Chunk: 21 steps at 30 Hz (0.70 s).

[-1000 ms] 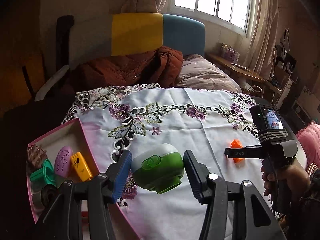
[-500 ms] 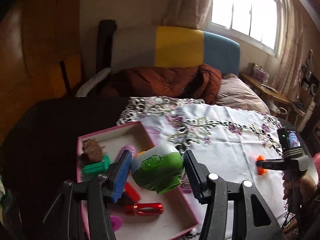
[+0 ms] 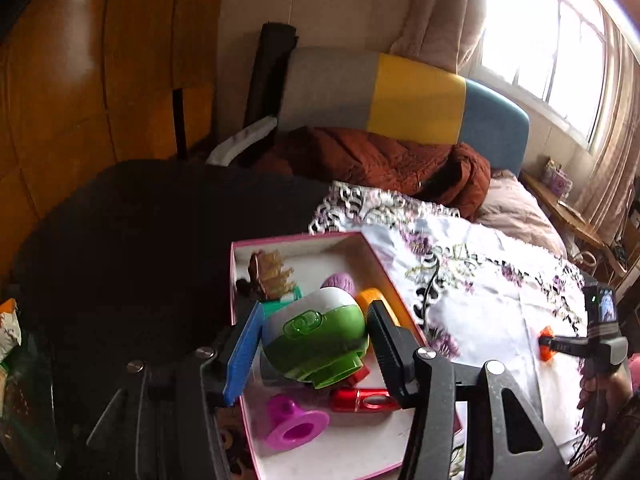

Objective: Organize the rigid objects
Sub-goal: 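Carry the green toy over the tray with the left tool while the right tool holds the cubes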

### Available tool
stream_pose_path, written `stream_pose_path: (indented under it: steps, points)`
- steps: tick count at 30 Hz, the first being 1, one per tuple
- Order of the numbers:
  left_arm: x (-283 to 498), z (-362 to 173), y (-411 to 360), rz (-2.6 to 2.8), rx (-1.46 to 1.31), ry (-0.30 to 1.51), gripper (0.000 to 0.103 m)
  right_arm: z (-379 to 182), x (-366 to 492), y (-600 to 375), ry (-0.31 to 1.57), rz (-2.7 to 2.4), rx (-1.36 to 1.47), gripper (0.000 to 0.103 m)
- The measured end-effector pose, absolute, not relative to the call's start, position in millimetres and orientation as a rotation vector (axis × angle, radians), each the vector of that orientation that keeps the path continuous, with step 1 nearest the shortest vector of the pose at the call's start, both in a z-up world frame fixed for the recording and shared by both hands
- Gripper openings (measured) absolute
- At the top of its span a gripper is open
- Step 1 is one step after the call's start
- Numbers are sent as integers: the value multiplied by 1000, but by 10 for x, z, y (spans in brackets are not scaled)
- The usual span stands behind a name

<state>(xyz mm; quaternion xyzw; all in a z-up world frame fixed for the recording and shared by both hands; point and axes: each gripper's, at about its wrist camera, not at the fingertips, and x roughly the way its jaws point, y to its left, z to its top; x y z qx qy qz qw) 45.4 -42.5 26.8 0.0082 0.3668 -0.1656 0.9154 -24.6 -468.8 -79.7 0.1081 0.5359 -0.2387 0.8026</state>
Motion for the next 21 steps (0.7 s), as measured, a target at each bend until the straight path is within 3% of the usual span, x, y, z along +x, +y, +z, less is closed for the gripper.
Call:
stream_pose_path:
  steps: [10, 21]
  points:
    - [414, -63, -641, -424, 28, 838, 54, -761, -198, -4497, 1127, -463, 165, 30]
    - [398, 166, -409, -488, -80, 810, 54, -764, -201, -4527, 1128, -458, 164, 30]
